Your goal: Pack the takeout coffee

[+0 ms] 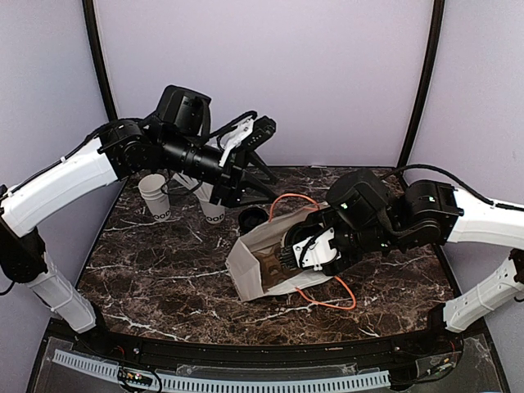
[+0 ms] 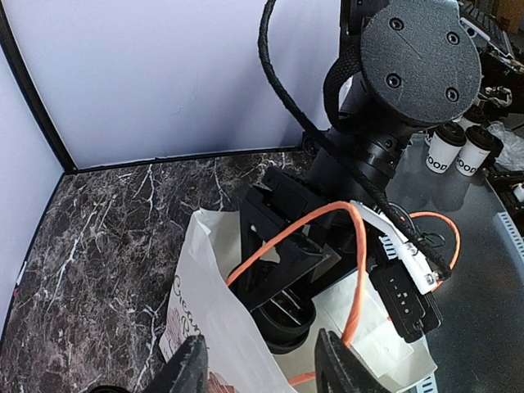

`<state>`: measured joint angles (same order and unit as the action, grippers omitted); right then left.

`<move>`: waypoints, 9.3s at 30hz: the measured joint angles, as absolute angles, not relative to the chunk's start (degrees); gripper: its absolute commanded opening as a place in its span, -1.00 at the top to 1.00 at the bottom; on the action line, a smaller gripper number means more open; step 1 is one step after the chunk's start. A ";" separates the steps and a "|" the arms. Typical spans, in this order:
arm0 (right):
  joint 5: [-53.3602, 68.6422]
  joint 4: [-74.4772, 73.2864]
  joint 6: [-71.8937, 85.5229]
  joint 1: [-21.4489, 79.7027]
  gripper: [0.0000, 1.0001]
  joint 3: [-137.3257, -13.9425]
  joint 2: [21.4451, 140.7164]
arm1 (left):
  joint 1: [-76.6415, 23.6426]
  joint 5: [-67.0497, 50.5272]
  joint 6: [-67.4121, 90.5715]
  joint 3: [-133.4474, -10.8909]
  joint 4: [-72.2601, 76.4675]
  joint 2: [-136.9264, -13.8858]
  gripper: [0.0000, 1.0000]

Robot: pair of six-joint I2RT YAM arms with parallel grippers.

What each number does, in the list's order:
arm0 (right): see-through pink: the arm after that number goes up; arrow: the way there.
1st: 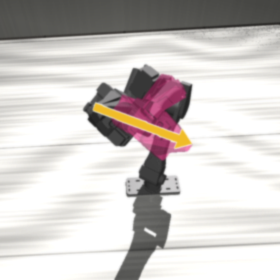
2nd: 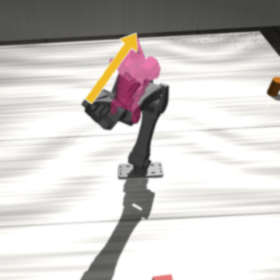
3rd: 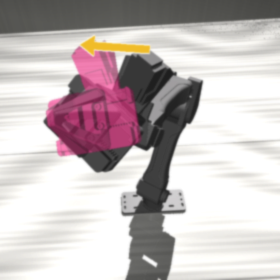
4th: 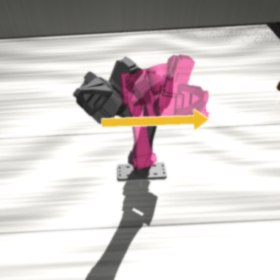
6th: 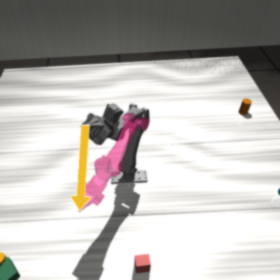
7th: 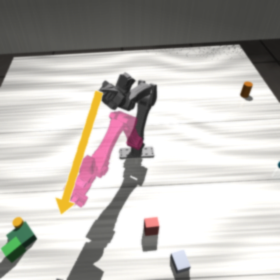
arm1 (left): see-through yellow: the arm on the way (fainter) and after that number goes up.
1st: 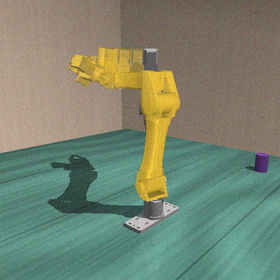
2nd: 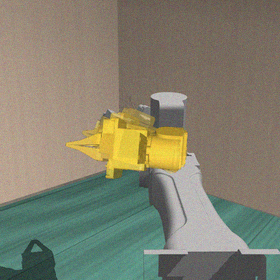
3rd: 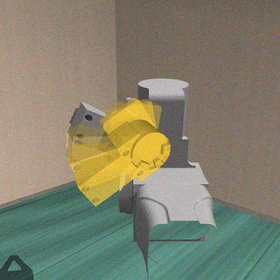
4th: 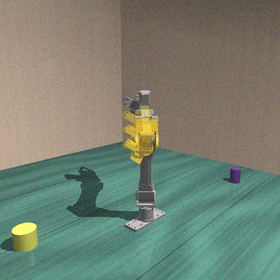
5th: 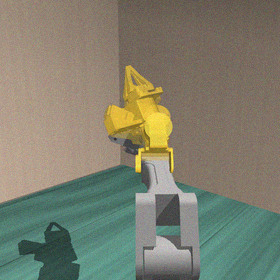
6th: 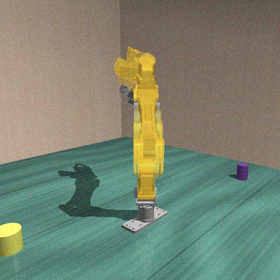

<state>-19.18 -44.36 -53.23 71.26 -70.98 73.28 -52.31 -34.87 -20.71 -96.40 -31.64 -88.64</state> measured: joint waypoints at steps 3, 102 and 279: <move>-19.22 -44.36 -53.23 71.26 -0.42 -70.98 73.28 | -52.42 -33.74 -20.88 -96.68 -31.94 -88.60 -0.24; -22.68 -32.23 -62.08 69.49 -0.40 -59.86 75.33 | -54.43 -45.67 -5.45 -81.21 -7.57 -88.27 1.00; -2.50 -43.55 -24.93 56.05 -0.62 -94.48 109.71 | -42.06 2.02 24.53 -104.60 -55.51 -97.80 1.00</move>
